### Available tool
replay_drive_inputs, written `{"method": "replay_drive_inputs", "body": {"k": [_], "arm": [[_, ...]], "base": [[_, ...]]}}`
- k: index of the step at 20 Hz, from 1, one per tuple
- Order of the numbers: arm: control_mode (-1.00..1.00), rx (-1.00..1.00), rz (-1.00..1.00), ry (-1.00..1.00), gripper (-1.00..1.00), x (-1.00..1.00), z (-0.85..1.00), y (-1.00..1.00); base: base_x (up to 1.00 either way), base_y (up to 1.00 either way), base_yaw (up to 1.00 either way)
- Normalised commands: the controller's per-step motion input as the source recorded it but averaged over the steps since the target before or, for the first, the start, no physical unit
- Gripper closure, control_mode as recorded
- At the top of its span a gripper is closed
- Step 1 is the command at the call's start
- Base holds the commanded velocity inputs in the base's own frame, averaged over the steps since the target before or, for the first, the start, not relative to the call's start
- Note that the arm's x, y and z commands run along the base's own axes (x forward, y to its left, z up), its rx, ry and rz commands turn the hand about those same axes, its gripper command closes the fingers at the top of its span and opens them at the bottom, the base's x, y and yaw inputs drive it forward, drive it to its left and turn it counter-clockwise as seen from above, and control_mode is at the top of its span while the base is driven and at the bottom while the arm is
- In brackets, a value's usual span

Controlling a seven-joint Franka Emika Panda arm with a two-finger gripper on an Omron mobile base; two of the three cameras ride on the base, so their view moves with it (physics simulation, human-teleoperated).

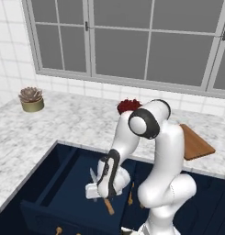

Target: Pick up the knife from the drawer and place it on the cutting board. Then place the meat from the plate to the cutting board.

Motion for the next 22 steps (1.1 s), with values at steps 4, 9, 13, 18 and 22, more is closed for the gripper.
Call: {"method": "replay_drive_inputs", "body": {"k": [4,9,13,18,22], "arm": [[-1.00,-0.24,0.01,0.08,1.00,-0.09,-0.65,0.50],[-1.00,-0.04,0.00,0.03,1.00,-0.01,-0.38,0.24],[-1.00,0.05,0.00,0.00,1.00,-0.13,-0.33,0.18],[-1.00,0.03,-0.03,0.00,1.00,-0.48,-0.10,0.60],[-1.00,0.03,-0.05,0.00,1.00,-0.79,-0.21,0.62]], "base": [[0.00,0.00,0.00],[0.00,0.00,0.00],[0.00,0.00,0.00],[0.00,0.00,0.00],[0.00,0.00,0.00]]}}
